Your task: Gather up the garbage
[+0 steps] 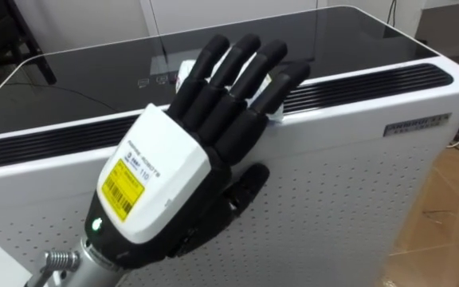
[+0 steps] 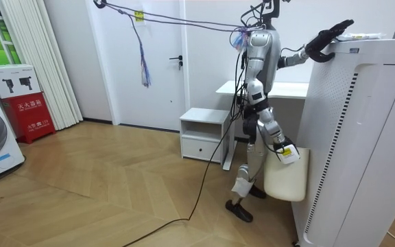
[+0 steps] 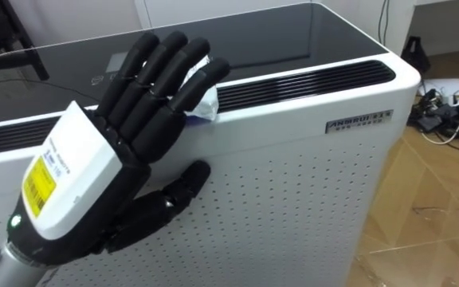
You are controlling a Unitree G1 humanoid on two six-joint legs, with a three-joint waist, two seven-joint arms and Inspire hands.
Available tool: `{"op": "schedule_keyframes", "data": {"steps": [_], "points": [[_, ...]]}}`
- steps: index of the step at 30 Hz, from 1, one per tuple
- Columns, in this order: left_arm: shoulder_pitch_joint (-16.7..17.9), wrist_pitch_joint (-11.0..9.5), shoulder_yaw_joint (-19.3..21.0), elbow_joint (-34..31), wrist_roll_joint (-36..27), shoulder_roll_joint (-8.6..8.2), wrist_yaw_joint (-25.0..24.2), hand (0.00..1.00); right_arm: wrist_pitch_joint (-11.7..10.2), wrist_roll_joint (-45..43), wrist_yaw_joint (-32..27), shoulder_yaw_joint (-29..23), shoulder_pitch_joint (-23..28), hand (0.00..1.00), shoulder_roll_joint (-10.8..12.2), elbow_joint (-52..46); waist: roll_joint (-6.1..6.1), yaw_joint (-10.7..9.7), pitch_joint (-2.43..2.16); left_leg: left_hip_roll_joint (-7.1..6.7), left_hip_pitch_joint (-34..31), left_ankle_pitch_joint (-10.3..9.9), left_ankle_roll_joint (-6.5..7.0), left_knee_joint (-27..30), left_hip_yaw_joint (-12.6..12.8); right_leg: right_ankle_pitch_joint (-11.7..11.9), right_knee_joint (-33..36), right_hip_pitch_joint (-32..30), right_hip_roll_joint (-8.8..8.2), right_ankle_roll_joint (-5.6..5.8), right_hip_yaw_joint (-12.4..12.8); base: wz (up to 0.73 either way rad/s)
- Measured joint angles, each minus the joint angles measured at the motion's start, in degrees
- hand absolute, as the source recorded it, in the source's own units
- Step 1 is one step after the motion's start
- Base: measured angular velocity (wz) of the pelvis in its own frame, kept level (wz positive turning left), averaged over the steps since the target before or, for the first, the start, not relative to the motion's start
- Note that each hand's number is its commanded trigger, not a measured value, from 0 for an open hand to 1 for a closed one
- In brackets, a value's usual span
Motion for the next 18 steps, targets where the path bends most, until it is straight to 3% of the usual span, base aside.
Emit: {"op": "schedule_keyframes", "data": {"steps": [5,18], "points": [[0.25,0.00,0.49,-0.09,0.00,0.00,-0.11,0.00,0.00,0.04,0.30,-0.30,0.54,1.00,0.00,-0.09,0.40,-0.01,-0.28,0.01,0.09,0.02,-0.03,0.00,0.00,0.01,0.03,0.04,0.05,-0.02,0.13,0.00],[0.14,-0.02,2.91,-2.95,-0.02,0.00,0.08,0.00,0.00,0.06,0.28,-0.27,0.59,1.00,0.03,-0.09,0.10,-0.09,-0.08,0.03,0.27,0.05,-0.04,0.16,0.01,0.01,0.11,0.14,0.05,-0.04,0.26,0.00]]}}
